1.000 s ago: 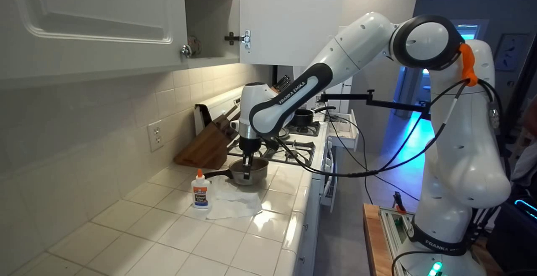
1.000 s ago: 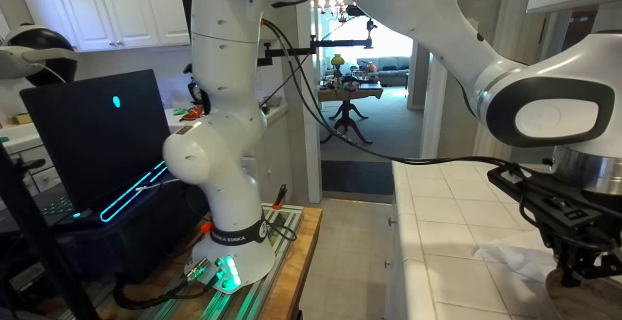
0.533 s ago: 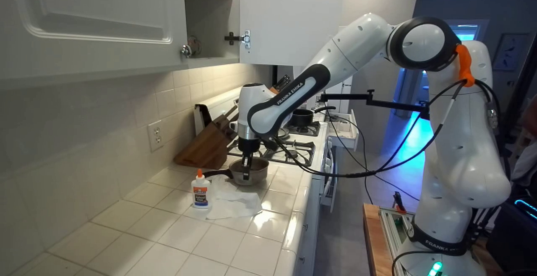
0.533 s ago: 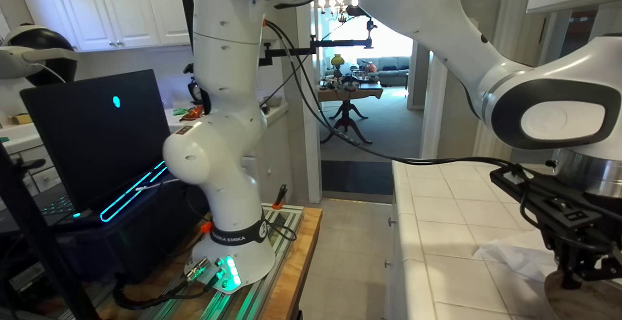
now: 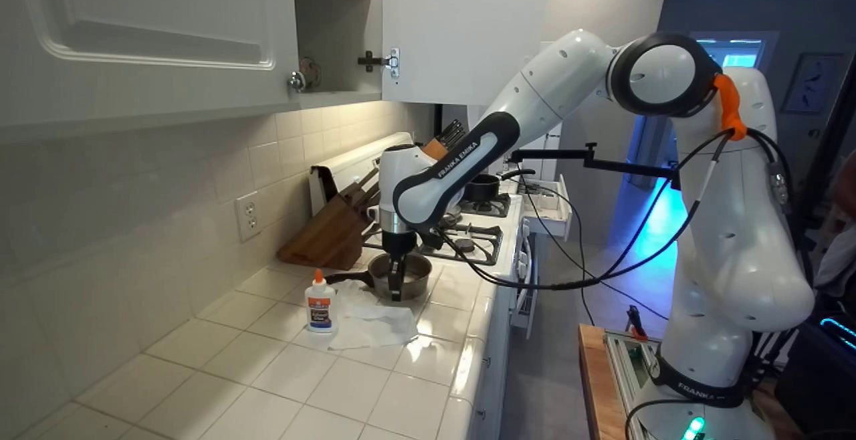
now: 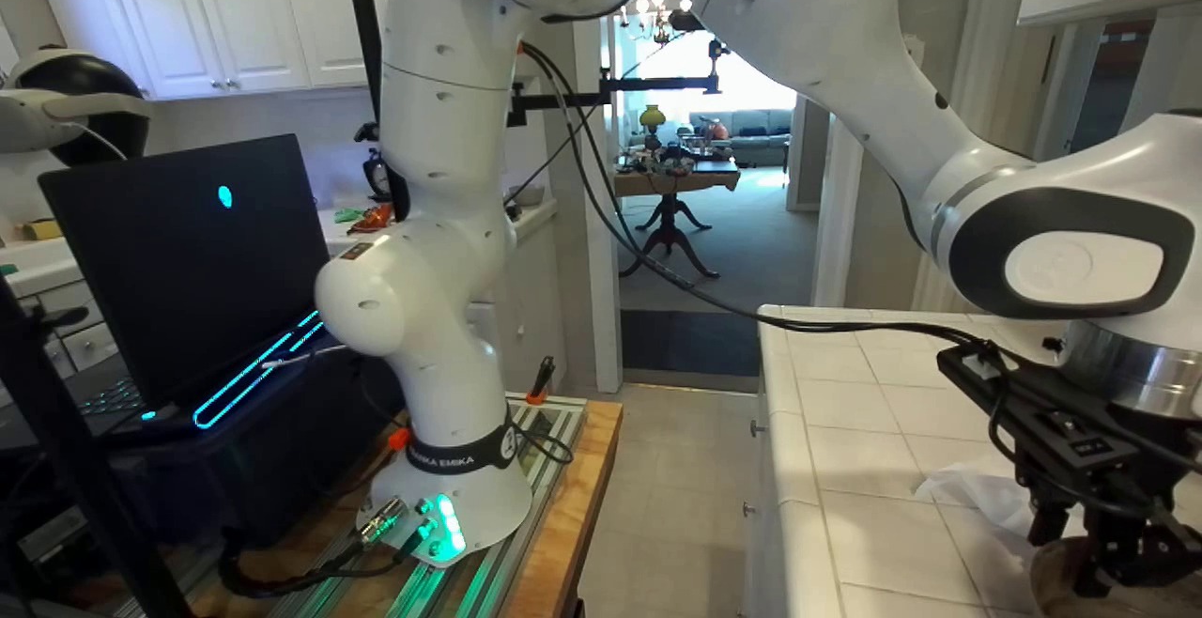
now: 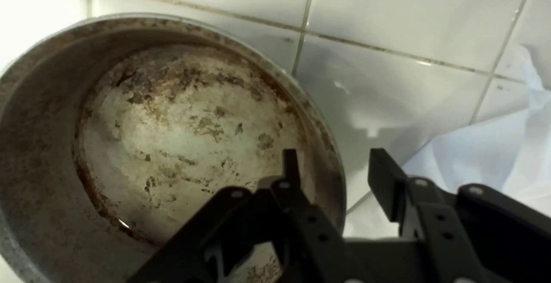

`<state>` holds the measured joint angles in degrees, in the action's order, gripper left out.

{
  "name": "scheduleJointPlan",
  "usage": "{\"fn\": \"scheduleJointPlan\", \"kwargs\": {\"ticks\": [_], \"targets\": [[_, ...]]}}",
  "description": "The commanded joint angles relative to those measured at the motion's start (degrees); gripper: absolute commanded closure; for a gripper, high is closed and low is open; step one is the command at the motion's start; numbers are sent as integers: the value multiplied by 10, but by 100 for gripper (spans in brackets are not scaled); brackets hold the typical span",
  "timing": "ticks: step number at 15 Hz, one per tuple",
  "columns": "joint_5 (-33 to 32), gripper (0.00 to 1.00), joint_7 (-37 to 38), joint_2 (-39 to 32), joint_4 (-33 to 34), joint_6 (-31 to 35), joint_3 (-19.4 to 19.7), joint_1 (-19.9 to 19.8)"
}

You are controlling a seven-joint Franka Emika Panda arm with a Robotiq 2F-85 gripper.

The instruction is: Take a pot out of the cabinet

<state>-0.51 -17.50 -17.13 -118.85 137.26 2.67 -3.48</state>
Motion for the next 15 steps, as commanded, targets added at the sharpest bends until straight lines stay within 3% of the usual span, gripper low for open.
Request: {"fn": "scheduleJointPlan", "kwargs": {"ticks": [1, 2, 3, 4, 13, 15], "targets": [[-20, 32, 21, -10, 17, -13, -2, 0], [-21, 26, 21, -7, 14, -9, -2, 0], [-23, 9, 22, 0, 10, -3, -2, 1], [-25, 2, 26, 5, 6, 3, -1, 2], [-9, 0, 24, 84, -26, -41, -11, 6], [-21, 0, 79, 102, -31, -51, -7, 15]]}}
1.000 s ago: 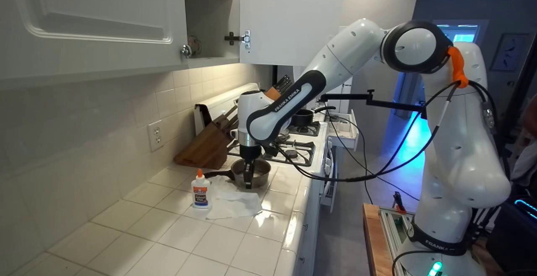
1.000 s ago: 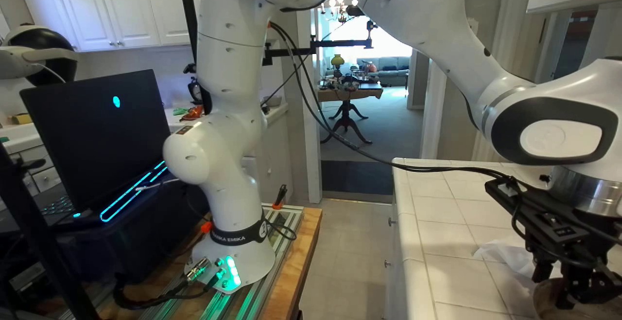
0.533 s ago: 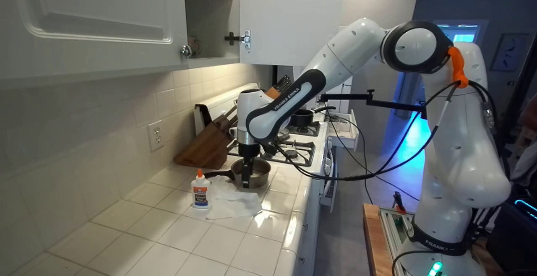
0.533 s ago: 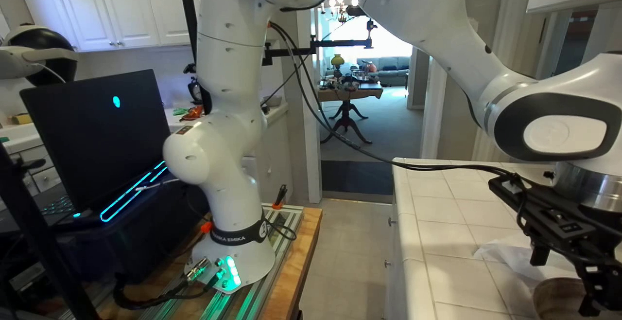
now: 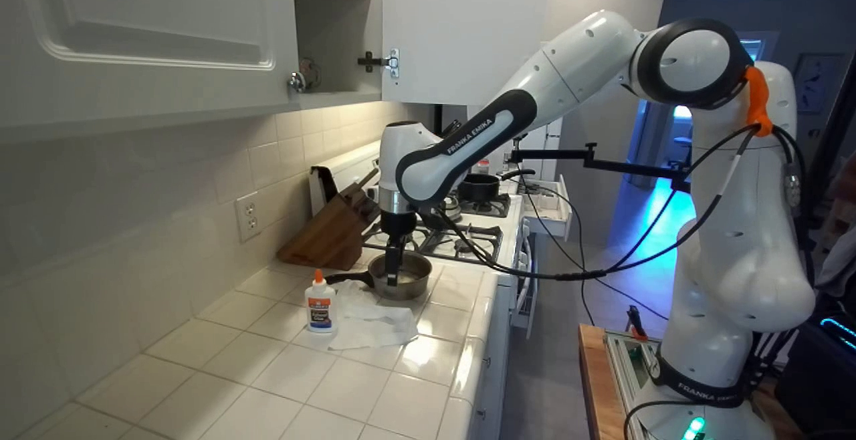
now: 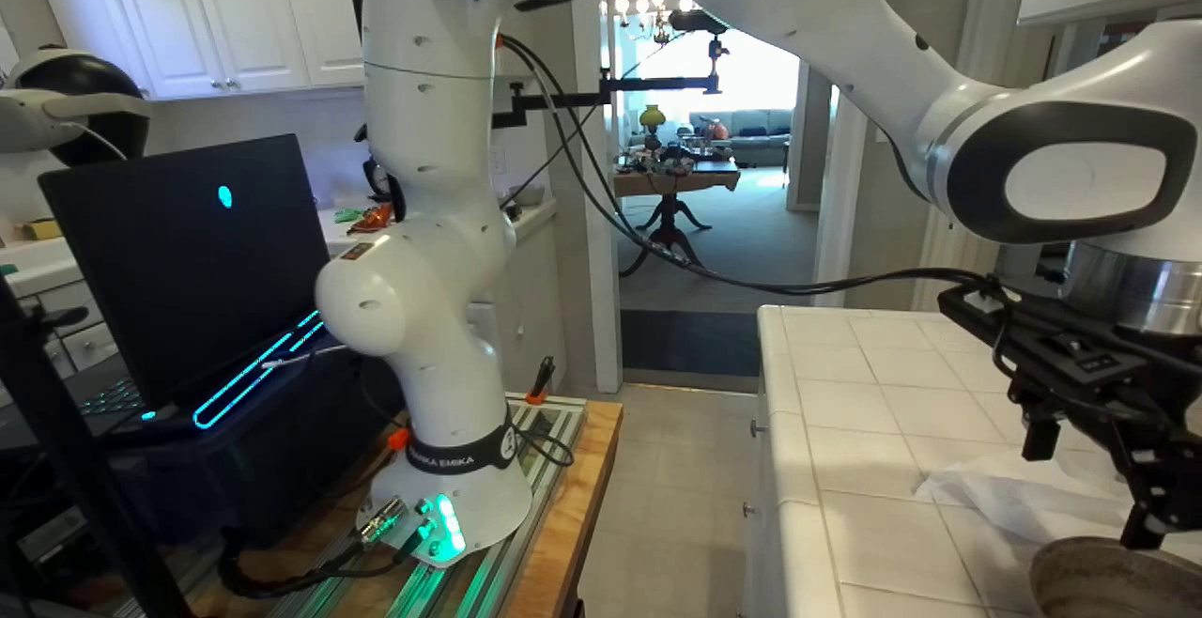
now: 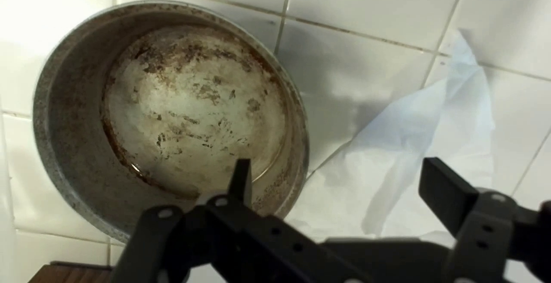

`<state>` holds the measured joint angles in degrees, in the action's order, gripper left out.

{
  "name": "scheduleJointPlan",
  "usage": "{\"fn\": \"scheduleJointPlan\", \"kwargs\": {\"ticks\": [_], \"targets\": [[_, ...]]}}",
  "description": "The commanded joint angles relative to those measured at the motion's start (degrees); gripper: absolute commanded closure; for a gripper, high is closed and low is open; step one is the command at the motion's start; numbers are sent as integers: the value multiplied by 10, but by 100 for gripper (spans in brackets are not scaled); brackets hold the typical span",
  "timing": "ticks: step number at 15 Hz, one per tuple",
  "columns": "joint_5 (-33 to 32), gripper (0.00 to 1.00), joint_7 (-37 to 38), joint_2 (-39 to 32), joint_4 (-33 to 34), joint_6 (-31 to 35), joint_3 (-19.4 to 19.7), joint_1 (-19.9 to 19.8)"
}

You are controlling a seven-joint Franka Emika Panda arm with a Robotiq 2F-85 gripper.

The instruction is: Take a pot out of the cabinet

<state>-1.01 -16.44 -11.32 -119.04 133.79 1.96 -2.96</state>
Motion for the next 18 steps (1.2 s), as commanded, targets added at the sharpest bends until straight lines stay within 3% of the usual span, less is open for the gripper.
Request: {"fn": "scheduleJointPlan", "kwargs": {"ticks": [1, 4, 18], "targets": [[-16, 0, 88, 52, -34, -16, 0, 12], [-8, 0, 136, 79, -49, -21, -2, 16], [6, 0, 150, 203, -112, -46, 3, 10]]}}
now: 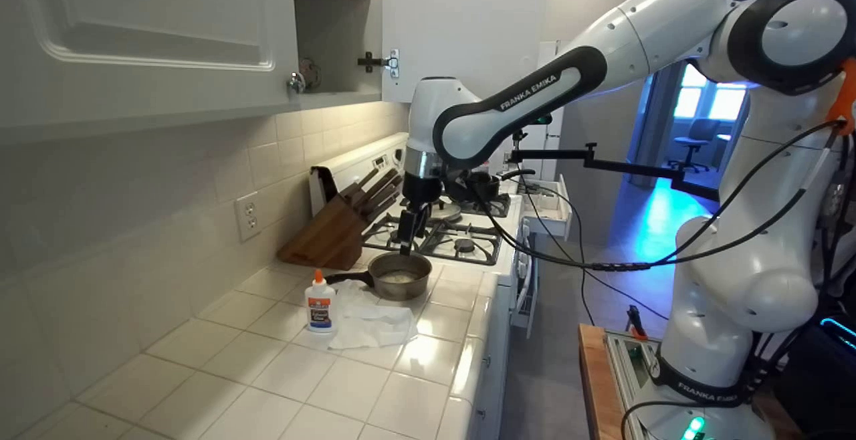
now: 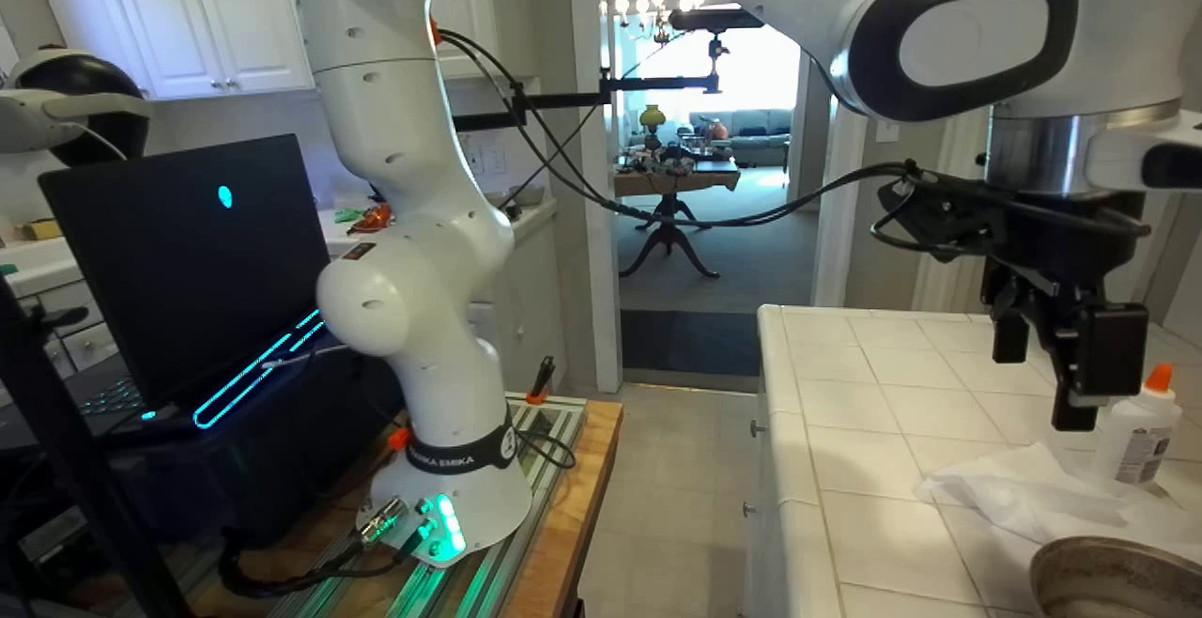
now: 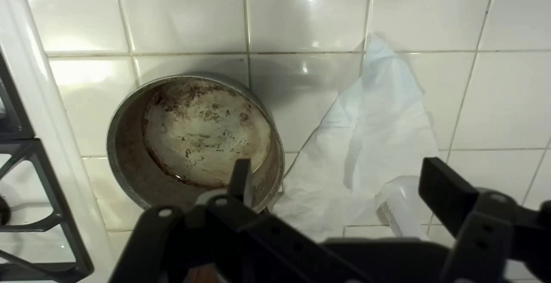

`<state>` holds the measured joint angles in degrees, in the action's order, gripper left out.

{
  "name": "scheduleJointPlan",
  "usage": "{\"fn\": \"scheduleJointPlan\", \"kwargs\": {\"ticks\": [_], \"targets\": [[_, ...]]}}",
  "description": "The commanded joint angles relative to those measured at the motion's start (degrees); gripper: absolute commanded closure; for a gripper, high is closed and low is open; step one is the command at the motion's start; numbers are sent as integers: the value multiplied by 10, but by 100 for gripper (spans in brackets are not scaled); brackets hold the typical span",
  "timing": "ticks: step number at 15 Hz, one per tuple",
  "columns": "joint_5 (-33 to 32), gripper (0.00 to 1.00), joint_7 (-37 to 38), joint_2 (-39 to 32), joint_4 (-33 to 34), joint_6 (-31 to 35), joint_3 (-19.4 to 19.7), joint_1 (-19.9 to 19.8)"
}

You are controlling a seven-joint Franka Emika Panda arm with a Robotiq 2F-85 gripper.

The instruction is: Take a pot out of the cabinet

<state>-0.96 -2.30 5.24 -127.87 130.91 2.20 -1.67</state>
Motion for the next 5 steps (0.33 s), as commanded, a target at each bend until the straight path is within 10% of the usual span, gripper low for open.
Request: {"fn": "scheduleJointPlan", "kwargs": {"ticks": [1, 5], "targets": [[7, 0, 6, 43, -25, -22, 2, -3], [2, 0, 0, 28, -10, -15, 2, -4]]}}
